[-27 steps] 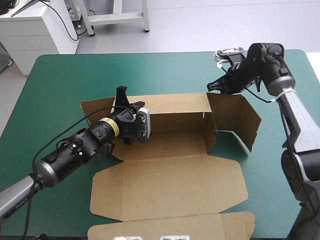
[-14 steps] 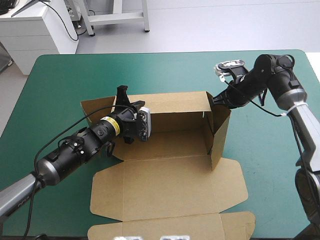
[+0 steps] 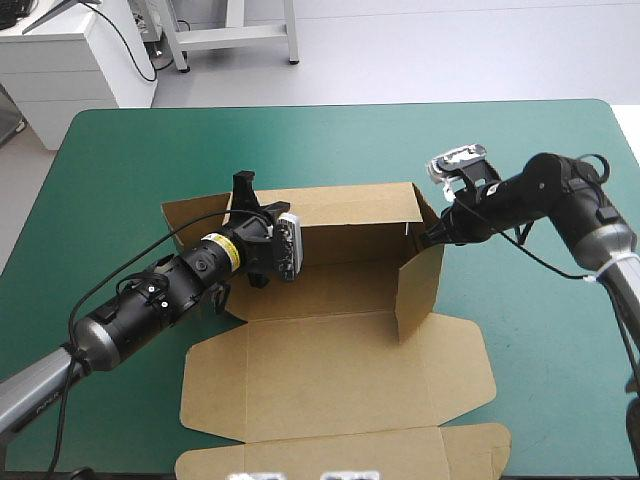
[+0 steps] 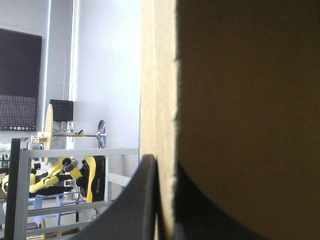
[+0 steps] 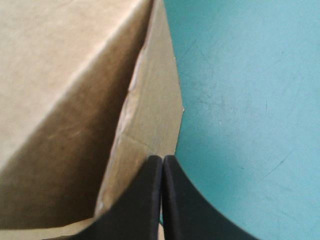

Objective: Fold the box

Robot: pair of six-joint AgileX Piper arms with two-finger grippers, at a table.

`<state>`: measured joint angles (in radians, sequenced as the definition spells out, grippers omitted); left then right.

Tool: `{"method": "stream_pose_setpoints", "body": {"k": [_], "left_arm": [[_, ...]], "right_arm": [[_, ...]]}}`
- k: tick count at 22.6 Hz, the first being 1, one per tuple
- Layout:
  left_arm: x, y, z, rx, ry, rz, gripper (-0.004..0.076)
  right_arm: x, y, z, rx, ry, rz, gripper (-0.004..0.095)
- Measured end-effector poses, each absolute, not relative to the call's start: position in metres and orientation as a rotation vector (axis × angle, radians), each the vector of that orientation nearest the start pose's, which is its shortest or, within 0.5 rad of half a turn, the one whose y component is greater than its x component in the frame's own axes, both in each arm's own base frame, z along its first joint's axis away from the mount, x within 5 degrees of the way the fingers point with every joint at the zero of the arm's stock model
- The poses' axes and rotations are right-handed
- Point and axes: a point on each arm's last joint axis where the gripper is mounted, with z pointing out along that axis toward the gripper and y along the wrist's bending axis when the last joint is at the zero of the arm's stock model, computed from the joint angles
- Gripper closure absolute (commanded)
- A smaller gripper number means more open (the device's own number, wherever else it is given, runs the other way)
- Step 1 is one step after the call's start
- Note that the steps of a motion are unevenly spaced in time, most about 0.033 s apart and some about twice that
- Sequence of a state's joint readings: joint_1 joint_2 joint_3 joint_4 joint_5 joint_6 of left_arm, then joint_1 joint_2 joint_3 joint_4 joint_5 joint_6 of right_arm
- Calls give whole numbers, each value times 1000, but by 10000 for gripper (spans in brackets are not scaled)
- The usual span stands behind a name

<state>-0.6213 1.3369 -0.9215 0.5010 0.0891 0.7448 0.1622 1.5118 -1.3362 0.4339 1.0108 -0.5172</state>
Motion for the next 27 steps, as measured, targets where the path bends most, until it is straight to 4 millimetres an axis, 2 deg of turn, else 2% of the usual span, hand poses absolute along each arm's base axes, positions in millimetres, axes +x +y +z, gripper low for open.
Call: {"method": "stream_pose_setpoints", "body": {"k": [5,8,10,13,16,19,27], "left_arm": [[246,-171,311,1594,1215,446,731],[246,-172,310,1596,1214,447,731],[246,-172,310,1596,1214,448,731],[247,-172,310,1598,1214,448,731],[247,-172,310,1598,1213,449,731],[247,-172,310,1598,1213,449,731],[247,-172,310,1598,1213,449,731]], "right_arm": [[278,81,324,-749,2269,402,923],[257,79,309,-746,2097,381,923],[248,77,298,-736,2046,354,924],[242,74,282,-764,2050,319,912],[241,74,279,-826,2030,284,784],[240,75,278,-885,2020,271,606],[236,77,275,-1019,1994,261,592]]}}
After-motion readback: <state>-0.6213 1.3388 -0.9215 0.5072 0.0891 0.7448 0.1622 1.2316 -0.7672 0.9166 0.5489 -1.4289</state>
